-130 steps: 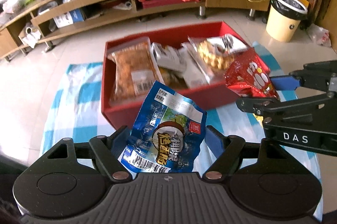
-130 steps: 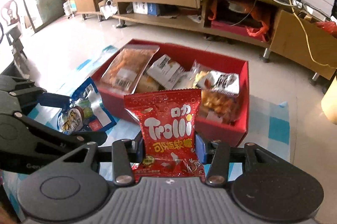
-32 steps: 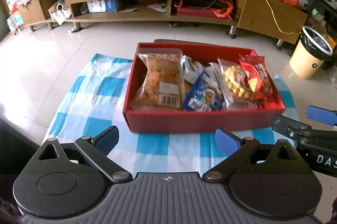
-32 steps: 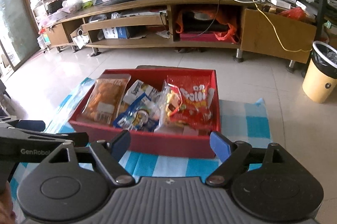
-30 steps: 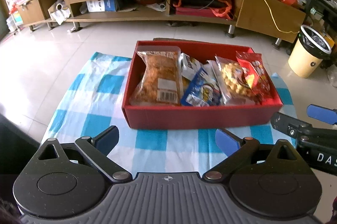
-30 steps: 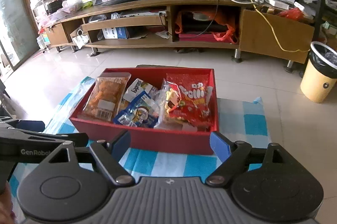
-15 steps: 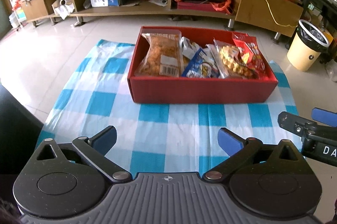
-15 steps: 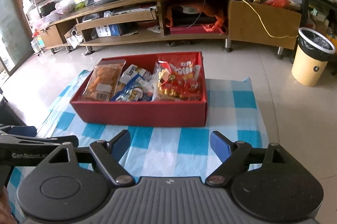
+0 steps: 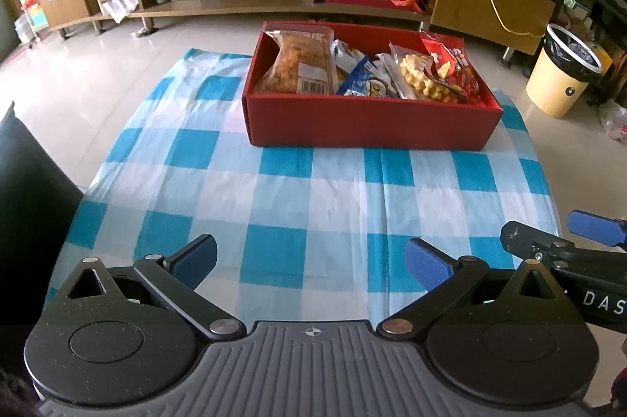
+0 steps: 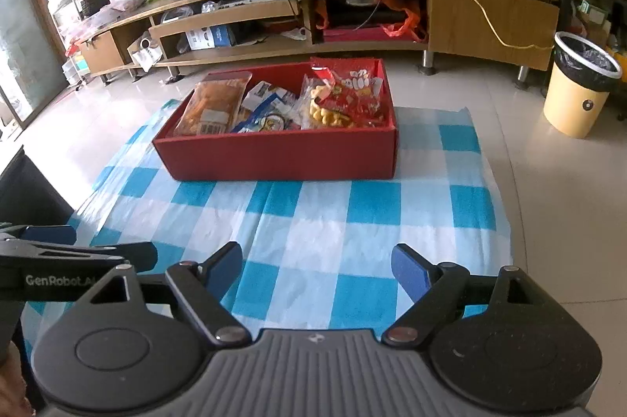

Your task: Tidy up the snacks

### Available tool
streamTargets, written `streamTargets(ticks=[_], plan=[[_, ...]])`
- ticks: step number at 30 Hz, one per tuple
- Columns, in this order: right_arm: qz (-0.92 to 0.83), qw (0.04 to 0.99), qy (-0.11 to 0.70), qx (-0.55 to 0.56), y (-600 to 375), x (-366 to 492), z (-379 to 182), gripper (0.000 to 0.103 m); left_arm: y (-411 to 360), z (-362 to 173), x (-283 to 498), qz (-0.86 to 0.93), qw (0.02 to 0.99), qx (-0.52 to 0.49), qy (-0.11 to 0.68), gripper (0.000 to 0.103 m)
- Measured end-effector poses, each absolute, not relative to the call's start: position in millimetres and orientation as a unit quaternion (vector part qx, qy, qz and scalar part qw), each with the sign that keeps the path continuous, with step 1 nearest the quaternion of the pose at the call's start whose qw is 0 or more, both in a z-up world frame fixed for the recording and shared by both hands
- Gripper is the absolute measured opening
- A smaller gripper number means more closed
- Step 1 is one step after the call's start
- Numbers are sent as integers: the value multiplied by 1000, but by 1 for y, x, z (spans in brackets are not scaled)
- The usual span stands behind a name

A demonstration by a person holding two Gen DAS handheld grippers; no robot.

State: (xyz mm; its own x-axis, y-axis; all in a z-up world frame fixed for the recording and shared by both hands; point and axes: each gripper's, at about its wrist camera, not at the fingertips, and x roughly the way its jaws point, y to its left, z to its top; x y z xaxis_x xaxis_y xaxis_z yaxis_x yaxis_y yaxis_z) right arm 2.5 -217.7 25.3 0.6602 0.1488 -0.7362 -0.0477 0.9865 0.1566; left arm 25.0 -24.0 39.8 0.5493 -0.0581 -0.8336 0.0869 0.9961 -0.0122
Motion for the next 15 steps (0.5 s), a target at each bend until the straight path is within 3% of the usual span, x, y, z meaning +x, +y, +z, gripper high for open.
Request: streamTargets(ticks=[15], plan=[[58,911,402,75,-221,-3,30,80,-25,48,17,-41,896,24,441,102]])
